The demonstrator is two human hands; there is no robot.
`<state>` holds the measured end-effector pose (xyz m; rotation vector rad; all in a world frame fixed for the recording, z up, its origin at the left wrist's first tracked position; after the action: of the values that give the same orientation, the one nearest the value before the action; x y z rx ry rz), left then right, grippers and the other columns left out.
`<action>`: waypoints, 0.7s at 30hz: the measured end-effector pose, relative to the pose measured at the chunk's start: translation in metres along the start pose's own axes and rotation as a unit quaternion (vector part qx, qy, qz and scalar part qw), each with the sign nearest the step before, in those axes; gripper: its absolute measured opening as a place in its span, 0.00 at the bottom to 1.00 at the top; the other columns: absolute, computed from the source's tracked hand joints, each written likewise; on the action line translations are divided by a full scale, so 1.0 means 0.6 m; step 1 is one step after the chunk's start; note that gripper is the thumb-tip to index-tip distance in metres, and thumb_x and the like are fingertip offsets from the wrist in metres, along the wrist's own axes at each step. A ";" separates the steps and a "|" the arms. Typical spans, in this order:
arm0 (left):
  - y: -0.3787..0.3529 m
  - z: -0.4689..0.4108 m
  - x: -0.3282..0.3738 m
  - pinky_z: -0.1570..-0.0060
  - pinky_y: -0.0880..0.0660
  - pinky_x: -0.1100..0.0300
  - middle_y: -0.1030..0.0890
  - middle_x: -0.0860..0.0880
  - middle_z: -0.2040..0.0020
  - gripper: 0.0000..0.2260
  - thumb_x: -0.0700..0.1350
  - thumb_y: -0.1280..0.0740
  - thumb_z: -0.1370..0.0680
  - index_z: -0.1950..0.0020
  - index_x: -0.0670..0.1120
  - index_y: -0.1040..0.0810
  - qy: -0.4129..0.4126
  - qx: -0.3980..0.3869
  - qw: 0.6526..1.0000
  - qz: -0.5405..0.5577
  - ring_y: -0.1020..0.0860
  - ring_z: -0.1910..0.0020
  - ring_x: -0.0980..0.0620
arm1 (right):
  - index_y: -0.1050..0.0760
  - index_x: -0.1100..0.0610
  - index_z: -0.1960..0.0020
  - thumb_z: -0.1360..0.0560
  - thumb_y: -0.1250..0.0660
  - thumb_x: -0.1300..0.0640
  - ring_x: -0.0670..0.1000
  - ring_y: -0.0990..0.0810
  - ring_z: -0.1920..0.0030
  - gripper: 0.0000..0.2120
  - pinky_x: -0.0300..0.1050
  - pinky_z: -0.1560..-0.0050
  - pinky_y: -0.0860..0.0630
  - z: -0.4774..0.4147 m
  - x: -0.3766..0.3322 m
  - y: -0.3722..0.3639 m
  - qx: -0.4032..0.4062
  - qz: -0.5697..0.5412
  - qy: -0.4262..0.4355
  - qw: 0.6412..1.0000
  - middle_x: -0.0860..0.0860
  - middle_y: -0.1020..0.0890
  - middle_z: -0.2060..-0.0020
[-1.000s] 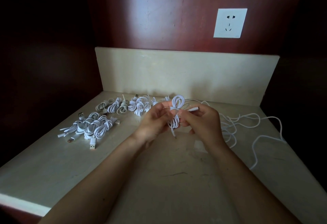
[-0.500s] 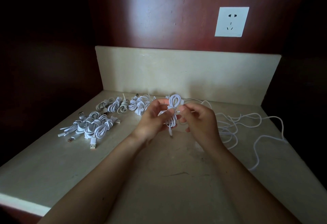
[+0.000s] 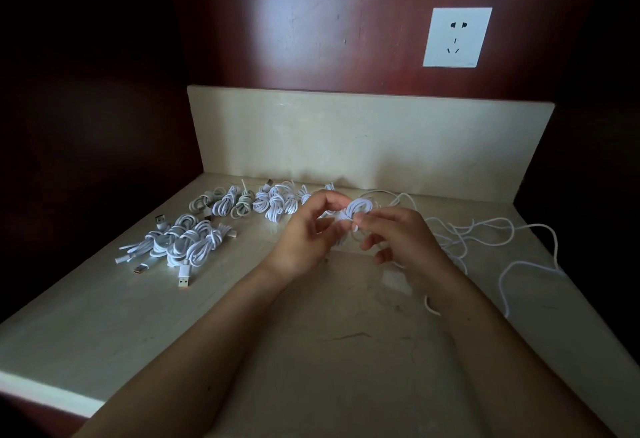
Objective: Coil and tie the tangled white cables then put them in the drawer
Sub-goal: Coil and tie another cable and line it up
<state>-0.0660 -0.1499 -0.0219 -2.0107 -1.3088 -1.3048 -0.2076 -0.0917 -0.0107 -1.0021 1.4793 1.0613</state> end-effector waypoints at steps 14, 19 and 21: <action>0.001 0.000 0.001 0.60 0.23 0.57 0.24 0.43 0.49 0.11 0.39 0.34 0.25 0.43 0.46 0.27 0.014 -0.034 0.998 0.043 0.22 0.54 0.44 | 0.19 0.60 0.51 0.26 0.28 0.60 0.50 0.16 0.67 0.05 0.39 0.74 0.26 0.003 -0.004 -0.007 0.087 -0.011 0.098 0.991 0.52 0.15 0.63; 0.001 -0.001 -0.006 0.58 0.23 0.46 0.24 0.37 0.50 0.13 0.39 0.32 0.26 0.43 0.45 0.26 0.017 -0.026 0.999 0.038 0.21 0.55 0.42 | 0.19 0.53 0.56 0.30 0.29 0.47 0.51 0.16 0.64 0.10 0.47 0.64 0.21 -0.008 0.010 -0.007 0.131 0.096 0.155 0.975 0.49 0.16 0.64; 0.002 0.000 -0.007 0.62 0.22 0.52 0.23 0.39 0.50 0.15 0.36 0.29 0.28 0.44 0.46 0.26 -0.002 -0.026 1.000 0.007 0.22 0.56 0.48 | 0.21 0.51 0.57 0.32 0.33 0.40 0.50 0.17 0.62 0.15 0.54 0.60 0.20 -0.013 0.022 -0.008 0.138 0.147 0.155 0.967 0.47 0.17 0.64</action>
<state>-0.0657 -0.1524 -0.0252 -2.0537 -1.2728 -1.3427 -0.2068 -0.1013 -0.0233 -0.7899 2.0196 0.8926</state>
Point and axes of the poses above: each hand's wrist, its own z-axis away from the middle knuckle, its own y-axis out of the back of the hand, x = y × z, the point moved 3 cm from there along -z, towards the middle knuckle
